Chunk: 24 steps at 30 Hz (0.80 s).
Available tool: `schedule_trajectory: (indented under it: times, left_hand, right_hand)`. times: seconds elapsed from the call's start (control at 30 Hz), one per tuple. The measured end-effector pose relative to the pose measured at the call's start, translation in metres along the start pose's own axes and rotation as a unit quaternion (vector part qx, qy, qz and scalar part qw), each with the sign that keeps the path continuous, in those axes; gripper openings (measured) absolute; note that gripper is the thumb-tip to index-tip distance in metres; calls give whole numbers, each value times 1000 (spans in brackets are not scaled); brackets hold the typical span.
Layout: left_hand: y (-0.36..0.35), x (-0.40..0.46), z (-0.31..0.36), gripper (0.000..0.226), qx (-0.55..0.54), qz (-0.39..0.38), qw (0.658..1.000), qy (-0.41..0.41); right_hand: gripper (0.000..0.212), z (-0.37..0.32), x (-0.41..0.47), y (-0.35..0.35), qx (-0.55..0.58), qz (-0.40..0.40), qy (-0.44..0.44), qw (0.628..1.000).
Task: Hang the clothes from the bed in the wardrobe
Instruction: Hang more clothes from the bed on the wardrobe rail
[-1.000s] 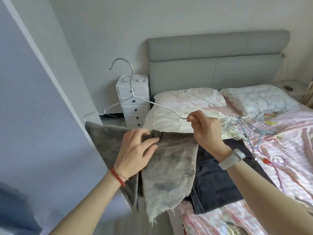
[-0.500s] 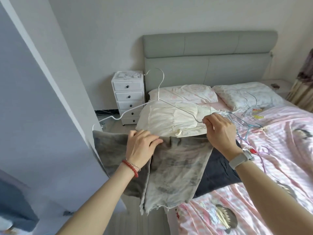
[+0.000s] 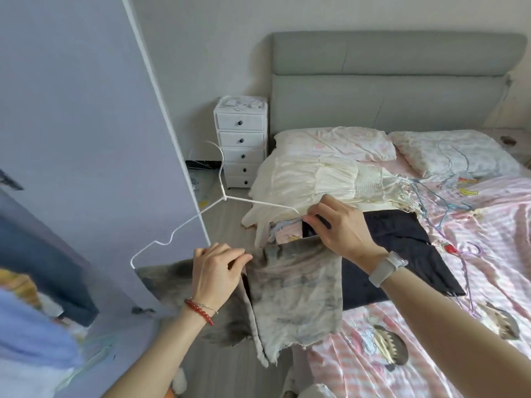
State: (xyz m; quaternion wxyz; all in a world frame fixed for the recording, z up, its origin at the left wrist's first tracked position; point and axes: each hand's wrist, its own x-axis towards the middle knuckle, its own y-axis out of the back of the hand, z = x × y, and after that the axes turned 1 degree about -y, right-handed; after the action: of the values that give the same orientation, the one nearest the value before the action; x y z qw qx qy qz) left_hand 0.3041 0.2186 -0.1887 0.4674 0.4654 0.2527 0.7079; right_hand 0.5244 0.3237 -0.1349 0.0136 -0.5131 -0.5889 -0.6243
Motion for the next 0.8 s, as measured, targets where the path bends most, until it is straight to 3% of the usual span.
schedule_trajectory:
  times: [0.1, 0.2, 0.4, 0.57, 0.8]
  left_hand:
    - [28, -29, -35, 28, 16, 14, 998, 65]
    - [60, -65, -64, 18, 49, 40, 992, 108]
    - [133, -146, -114, 30, 126, 104, 965, 206]
    - [209, -200, -139, 32, 212, 179, 915, 294]
    - [304, -267, -169, 37, 324, 261, 819, 394]
  right_hand:
    - [28, -41, 21, -23, 49, -79, 54, 994]
    - [36, -87, 36, -45, 79, -162, 105, 978]
    - [16, -195, 52, -86, 159, -274, 241, 918]
    - [19, -296, 70, -121, 275, -325, 334, 841]
    - [16, -448, 100, -156, 449, -342, 298, 770]
